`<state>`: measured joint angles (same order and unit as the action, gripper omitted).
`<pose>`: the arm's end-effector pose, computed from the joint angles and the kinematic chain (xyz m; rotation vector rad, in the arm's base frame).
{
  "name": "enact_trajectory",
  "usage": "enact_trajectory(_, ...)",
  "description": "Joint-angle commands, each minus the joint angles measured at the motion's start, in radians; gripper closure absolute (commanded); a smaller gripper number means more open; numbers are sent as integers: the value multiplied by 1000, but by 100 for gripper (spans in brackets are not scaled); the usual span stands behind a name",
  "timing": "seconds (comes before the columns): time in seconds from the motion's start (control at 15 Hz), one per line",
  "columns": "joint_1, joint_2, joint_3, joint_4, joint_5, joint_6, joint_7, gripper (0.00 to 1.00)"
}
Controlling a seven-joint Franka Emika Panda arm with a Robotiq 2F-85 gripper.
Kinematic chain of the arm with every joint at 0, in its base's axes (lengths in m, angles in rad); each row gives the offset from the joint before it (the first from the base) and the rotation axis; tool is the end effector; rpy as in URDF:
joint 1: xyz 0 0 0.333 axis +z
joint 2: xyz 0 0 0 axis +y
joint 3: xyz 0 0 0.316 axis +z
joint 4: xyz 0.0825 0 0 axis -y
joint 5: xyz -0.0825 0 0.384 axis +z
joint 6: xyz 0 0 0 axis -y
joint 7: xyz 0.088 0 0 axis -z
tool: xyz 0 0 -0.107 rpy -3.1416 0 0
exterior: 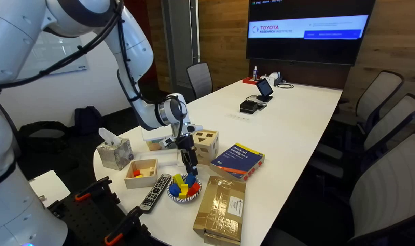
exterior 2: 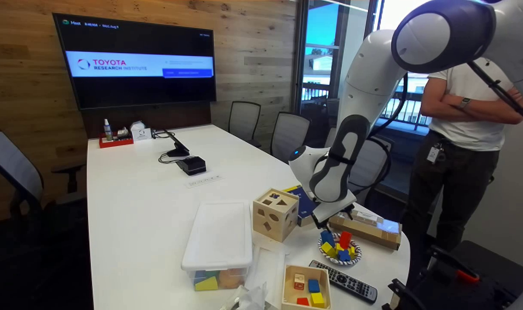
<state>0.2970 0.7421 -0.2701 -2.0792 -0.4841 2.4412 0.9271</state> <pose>0.5237 -0.0019 0.0540 2.5226 -0.5506 -0.1824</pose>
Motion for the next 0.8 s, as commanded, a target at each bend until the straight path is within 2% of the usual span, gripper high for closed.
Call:
enact_trajectory(0.0,15,11,-7,15,-8,-20,13,0)
enact_trajectory(0.73,20,5,-13,-15,-30,5,18,0)
